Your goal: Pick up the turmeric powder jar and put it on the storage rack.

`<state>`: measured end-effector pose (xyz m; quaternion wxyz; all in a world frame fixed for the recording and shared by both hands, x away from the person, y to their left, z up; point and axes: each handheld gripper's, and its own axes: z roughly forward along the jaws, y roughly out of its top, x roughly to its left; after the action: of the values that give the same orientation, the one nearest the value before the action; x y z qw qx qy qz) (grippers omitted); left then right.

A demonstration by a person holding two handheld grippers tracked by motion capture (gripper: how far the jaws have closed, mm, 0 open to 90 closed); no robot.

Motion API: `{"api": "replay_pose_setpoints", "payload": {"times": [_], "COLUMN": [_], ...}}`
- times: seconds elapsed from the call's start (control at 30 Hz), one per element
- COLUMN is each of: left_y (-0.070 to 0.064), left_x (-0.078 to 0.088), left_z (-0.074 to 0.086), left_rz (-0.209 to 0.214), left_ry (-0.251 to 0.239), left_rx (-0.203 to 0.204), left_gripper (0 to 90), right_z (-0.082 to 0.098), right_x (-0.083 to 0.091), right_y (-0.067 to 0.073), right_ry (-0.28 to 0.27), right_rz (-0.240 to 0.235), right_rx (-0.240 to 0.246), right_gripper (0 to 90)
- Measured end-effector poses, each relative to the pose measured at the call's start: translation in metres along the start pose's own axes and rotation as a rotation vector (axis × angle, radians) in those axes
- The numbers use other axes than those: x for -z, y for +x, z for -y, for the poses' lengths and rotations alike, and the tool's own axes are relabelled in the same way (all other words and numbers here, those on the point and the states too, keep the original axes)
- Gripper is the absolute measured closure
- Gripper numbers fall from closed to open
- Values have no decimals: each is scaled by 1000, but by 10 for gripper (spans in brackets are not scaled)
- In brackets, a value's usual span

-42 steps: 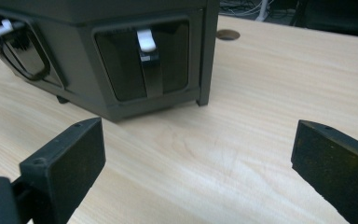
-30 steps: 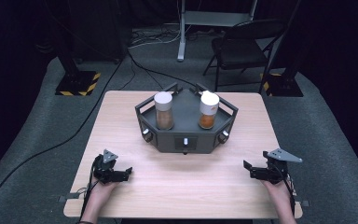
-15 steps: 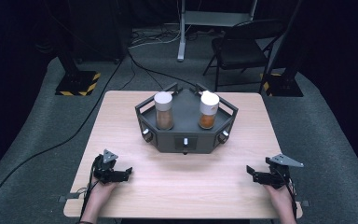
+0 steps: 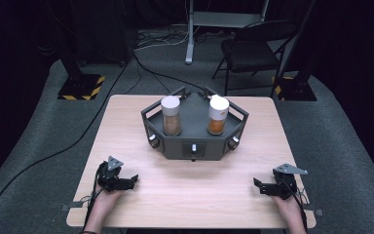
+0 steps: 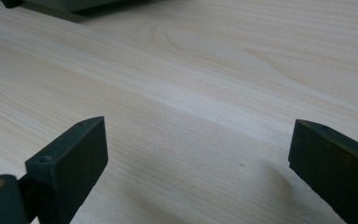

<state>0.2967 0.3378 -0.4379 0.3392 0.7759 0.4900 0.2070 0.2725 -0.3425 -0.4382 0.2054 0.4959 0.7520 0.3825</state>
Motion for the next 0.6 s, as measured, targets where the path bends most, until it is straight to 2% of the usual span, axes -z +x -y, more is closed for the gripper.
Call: {"api": "replay_pose_setpoints", "payload": {"times": [0.13, 0.17, 0.27, 0.6], "left_y": [0, 0, 0, 0], "left_x": [0, 0, 0, 0], "left_z": [0, 0, 0, 0], "left_rz": [0, 0, 0, -1], "left_ry": [0, 0, 0, -1], "left_rx": [0, 0, 0, 0], "left_gripper": [44, 44, 45, 45], "right_z": [-4, -9, -12, -12], "right_x": [-2, -4, -6, -7], "right_y": [1, 6, 12, 12], "right_ry": [27, 57, 76, 77], "right_rz": [0, 13, 29, 23], "right_rx": [11, 36, 76, 84], "right_gripper": [55, 57, 46, 30]}}
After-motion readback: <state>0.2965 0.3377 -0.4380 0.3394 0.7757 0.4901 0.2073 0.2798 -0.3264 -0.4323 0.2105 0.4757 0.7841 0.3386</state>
